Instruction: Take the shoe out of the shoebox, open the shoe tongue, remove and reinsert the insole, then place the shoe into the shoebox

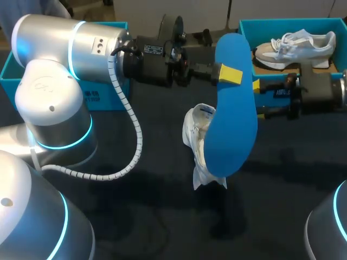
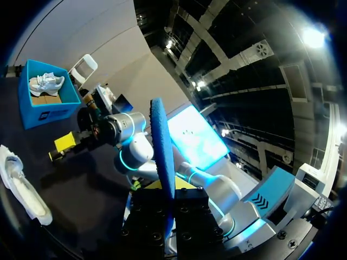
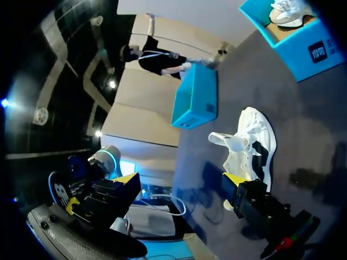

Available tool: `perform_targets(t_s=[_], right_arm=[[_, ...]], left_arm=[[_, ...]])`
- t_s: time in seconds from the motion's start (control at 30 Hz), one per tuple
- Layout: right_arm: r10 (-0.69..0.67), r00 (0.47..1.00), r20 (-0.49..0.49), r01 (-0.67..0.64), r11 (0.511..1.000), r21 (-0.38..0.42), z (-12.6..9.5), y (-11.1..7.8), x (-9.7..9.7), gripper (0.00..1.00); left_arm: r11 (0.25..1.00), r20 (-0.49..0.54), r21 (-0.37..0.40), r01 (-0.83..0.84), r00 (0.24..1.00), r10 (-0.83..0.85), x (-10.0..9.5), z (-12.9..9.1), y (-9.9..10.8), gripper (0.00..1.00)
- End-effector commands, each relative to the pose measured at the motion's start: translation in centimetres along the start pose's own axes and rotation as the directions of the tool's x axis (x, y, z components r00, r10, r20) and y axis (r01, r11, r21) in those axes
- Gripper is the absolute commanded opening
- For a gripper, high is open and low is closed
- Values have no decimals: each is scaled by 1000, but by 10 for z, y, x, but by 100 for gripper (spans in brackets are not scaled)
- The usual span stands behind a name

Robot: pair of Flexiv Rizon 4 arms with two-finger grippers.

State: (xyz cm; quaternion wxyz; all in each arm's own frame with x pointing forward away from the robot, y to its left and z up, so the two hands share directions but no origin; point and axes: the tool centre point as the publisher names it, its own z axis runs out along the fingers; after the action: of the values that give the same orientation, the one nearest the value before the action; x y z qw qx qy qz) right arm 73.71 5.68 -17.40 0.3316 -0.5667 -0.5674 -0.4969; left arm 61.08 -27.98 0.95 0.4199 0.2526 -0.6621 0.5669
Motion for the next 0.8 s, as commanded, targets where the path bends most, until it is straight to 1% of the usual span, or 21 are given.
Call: perform_targets(t_s=[0.03,0.63,0.73,0.77,0.8], right_arm=[[-24,1000,-15,24,1000,5,-4,4,-2,100],[-24,1000,-15,24,1000,5,-4,4,-2,100],[-24,1000,-15,24,1000,5,-4,4,-2,100],[-24,1000,-15,24,1000,5,-4,4,-2,100],[-24,1000,-15,24,1000,5,-4,4,-2,100]], left_arm=[[1000,0,3,0,1000,0,-1,0,2,0],[1000,0,3,0,1000,0,-1,0,2,0],[986,53,-33,-164,985,165,-10,-8,8,0],[982,54,-33,-186,981,187,-9,-9,9,0],[969,55,-40,-242,968,244,-9,-11,11,0]])
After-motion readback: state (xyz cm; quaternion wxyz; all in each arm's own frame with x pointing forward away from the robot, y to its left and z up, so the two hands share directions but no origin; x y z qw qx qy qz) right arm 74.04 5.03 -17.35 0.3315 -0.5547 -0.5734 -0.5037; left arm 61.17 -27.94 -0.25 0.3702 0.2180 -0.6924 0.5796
